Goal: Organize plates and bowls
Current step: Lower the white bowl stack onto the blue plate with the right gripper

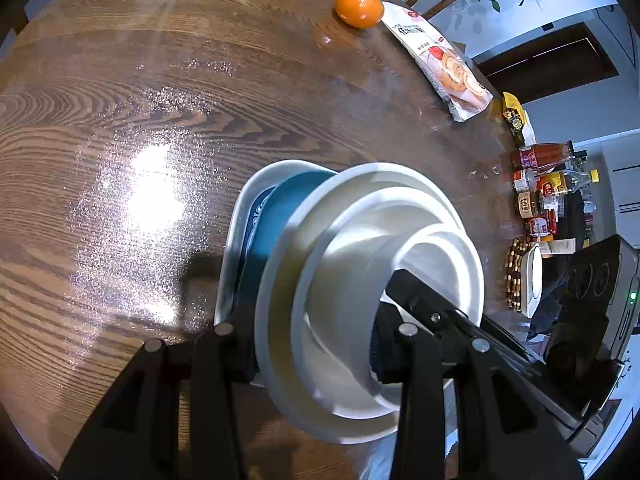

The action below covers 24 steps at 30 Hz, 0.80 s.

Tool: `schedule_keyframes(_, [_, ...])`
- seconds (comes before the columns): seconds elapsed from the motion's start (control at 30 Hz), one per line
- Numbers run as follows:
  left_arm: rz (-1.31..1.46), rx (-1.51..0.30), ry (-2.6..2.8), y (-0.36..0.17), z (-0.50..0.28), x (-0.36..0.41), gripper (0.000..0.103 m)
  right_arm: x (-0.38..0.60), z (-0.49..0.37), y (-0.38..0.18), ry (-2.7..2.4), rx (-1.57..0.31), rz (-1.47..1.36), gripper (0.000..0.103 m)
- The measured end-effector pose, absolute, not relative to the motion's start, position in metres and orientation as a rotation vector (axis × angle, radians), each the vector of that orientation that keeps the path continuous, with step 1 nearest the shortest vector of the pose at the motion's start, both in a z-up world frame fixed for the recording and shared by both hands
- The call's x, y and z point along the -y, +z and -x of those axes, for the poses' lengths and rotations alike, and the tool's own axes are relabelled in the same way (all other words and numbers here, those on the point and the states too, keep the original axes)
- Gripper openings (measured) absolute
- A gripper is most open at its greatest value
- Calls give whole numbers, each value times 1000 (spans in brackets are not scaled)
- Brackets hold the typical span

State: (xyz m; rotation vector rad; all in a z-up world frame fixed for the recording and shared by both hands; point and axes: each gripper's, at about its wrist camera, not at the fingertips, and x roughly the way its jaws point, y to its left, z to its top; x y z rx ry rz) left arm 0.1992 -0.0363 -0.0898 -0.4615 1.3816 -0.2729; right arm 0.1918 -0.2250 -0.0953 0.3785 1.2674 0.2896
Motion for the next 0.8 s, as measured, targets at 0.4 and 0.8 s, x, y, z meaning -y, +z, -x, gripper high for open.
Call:
schedule_keyframes(0.4, [471, -1393, -273, -94, -198, 38, 39, 223, -192, -98, 272, -1272, -360, 39])
schedule_keyframes(0.8, [479, -1394, -269, -95, -199, 35, 39, 221, -192, -98, 272, -1265, -354, 39])
